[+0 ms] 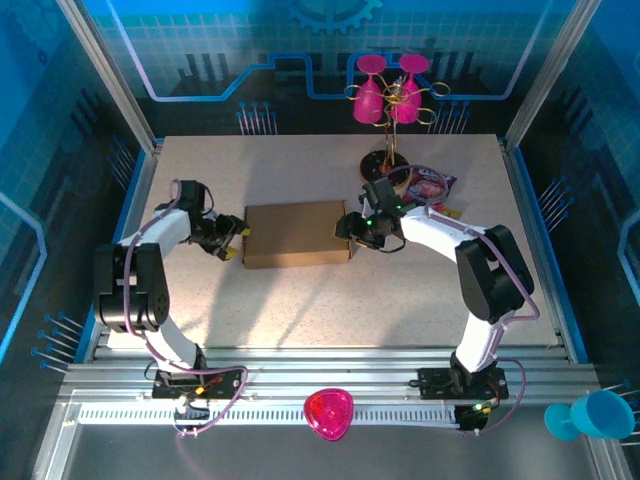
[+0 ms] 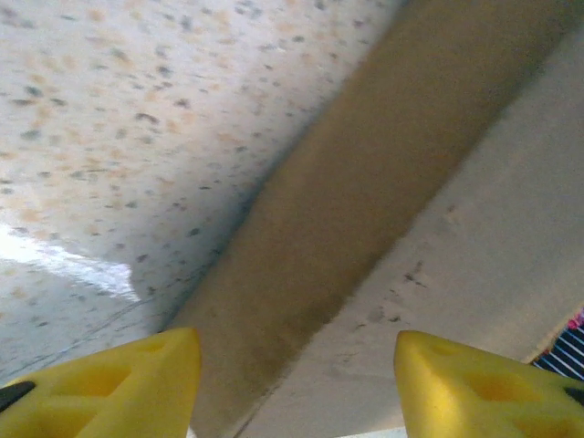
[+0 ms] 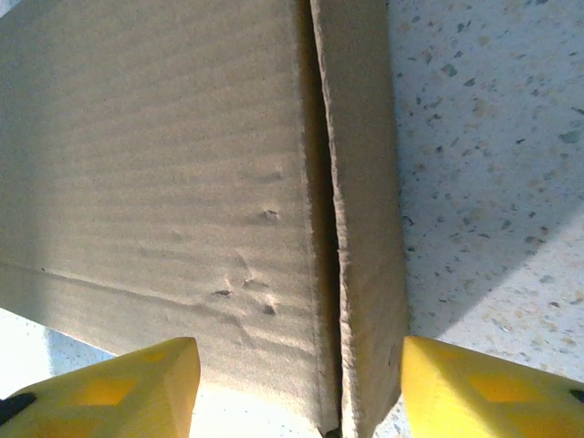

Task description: Fold the paper box

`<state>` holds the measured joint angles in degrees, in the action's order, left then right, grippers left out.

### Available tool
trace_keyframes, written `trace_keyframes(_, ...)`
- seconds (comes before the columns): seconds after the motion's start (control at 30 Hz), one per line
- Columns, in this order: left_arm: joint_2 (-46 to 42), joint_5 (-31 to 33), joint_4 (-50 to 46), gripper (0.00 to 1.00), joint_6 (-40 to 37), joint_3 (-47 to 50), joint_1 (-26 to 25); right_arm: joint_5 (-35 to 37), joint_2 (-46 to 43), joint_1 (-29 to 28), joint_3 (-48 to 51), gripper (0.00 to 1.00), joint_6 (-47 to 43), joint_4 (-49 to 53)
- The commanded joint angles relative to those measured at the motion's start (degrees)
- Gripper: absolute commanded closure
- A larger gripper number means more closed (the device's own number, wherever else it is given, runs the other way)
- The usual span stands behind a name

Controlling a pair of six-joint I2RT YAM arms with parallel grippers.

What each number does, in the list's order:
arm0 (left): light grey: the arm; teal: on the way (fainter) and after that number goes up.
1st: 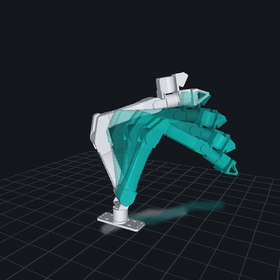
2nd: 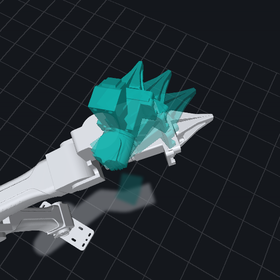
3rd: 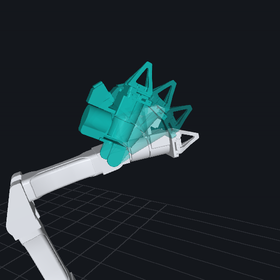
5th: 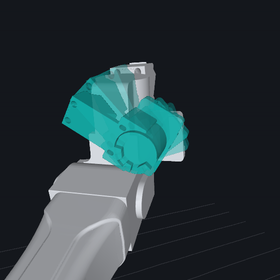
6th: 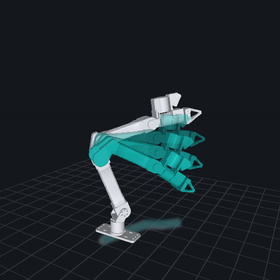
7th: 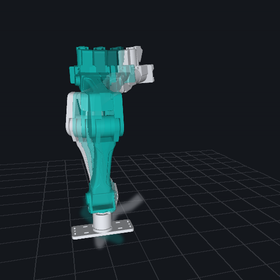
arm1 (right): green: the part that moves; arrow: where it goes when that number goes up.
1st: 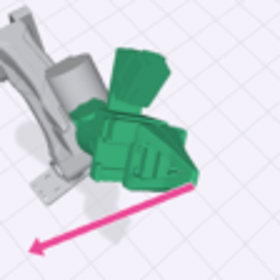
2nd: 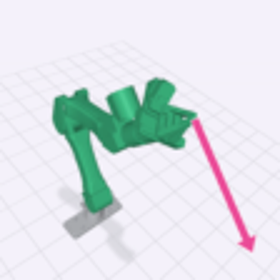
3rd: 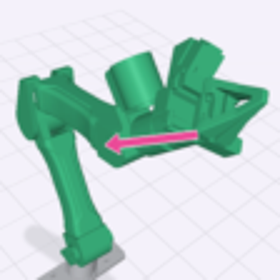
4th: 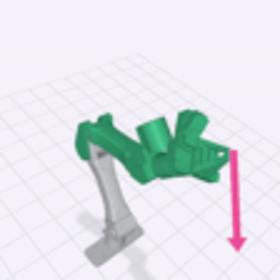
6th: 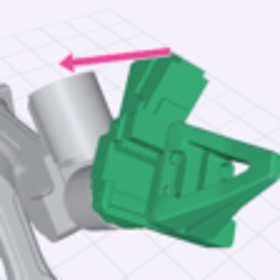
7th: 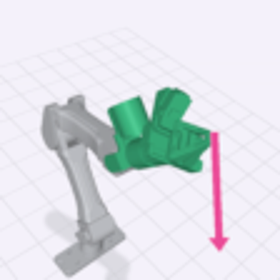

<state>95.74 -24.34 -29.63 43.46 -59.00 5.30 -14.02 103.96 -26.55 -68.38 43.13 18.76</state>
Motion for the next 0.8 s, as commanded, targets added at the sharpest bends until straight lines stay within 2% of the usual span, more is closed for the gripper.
trace_keyframes(0.0, 0.3, -2.9, 2.8, 0.43, -1.1, 1.9, -0.8, -2.6, 2.6, 0.2, -1.6, 0.41, 0.7, -0.5)
trace_keyframes(0.23, -1.6, -1.1, 2.0, 0.42, -2.4, 4.7, -1.2, -3.2, 4.0, 0.2, -2.6, 0.42, 1.0, -0.6)
trace_keyframes(0.5, -1.2, -4.0, 9.9, 0.43, 0.7, 8.7, -2.9, -6.0, 4.9, 0.4, -2.6, 0.44, 1.6, -1.8)
trace_keyframes(0.77, -3.9, -6.4, 18.9, 0.62, 9.4, 12.3, -5.9, -5.8, 1.8, 0.7, 0.4, 0.52, 2.0, -1.7)
